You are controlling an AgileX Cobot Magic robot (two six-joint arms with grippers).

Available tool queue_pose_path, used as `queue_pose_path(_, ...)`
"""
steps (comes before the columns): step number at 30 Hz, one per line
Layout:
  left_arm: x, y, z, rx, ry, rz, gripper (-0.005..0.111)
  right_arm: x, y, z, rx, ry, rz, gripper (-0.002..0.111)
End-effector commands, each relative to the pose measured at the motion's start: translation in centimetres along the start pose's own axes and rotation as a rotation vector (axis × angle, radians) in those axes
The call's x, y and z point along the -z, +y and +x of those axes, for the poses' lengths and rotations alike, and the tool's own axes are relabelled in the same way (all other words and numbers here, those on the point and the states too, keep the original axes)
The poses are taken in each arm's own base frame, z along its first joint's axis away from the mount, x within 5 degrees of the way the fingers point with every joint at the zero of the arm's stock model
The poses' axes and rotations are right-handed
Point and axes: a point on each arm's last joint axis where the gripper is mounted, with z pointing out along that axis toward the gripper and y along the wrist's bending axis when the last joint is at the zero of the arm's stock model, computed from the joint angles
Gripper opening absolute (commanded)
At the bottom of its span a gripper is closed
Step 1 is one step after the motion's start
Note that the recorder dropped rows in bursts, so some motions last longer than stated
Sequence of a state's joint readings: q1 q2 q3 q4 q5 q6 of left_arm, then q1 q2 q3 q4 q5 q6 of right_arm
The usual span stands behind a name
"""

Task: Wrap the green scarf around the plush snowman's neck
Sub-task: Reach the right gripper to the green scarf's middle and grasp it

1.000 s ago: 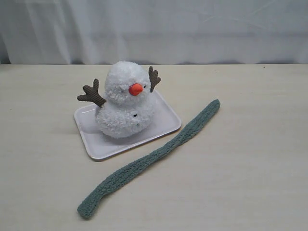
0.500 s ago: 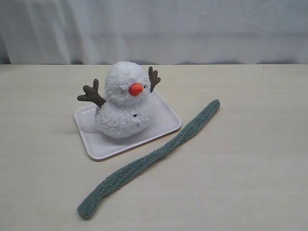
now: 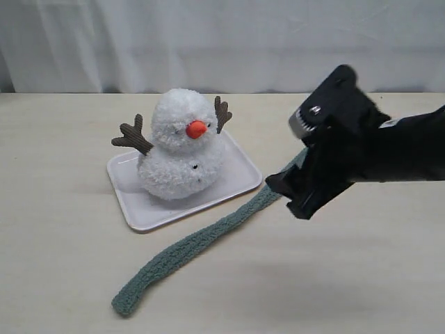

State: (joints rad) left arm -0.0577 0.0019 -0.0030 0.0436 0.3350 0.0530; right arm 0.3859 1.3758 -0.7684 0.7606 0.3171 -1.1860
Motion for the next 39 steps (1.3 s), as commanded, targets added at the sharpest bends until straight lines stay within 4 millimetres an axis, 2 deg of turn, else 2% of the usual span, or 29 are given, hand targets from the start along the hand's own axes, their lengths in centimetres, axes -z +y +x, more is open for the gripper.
queue_pose_path(1, 0.0, 0.0, 0.0, 0.004, -0.011, 0.003, 0.0, -5.2, 1.3, 0.4, 0.216, 0.071, 0.033, 0.078)
queue_pose_path(3, 0.0, 0.0, 0.0, 0.004, -0.011, 0.003, 0.0, -7.8, 2.0, 0.9, 0.25, 0.113, 0.002, 0.078)
queue_pose_path(5, 0.0, 0.0, 0.0, 0.004, -0.011, 0.003, 0.0, -9.5, 2.5, 1.2, 0.262, 0.133, -0.005, 0.078)
queue_pose_path(11, 0.0, 0.0, 0.0, 0.004, -0.011, 0.003, 0.0, -13.1, 3.8, 1.1, 0.459, 0.154, -0.051, 0.078)
queue_pose_path(13, 0.0, 0.0, 0.0, 0.004, -0.011, 0.003, 0.0, -13.8, 3.7, 1.2, 0.51, 0.157, -0.046, 0.078)
queue_pose_path(22, 0.0, 0.0, 0.0, 0.004, -0.011, 0.003, 0.0, -15.3, 3.8, 2.3, 0.714, 0.184, -0.065, 0.078)
queue_pose_path(32, 0.0, 0.0, 0.0, 0.004, -0.009, 0.003, 0.0, -15.7, 4.1, 2.9, 0.736, 0.202, -0.097, 0.077)
queue_pose_path(34, 0.0, 0.0, 0.0, 0.004, -0.009, 0.003, 0.0, -15.8, 4.3, 3.2, 0.732, 0.216, -0.127, 0.07)
queue_pose_path(39, 0.0, 0.0, 0.0, 0.004, -0.009, 0.003, 0.0, -16.2, 4.6, 4.2, 0.739, 0.244, -0.157, 0.043)
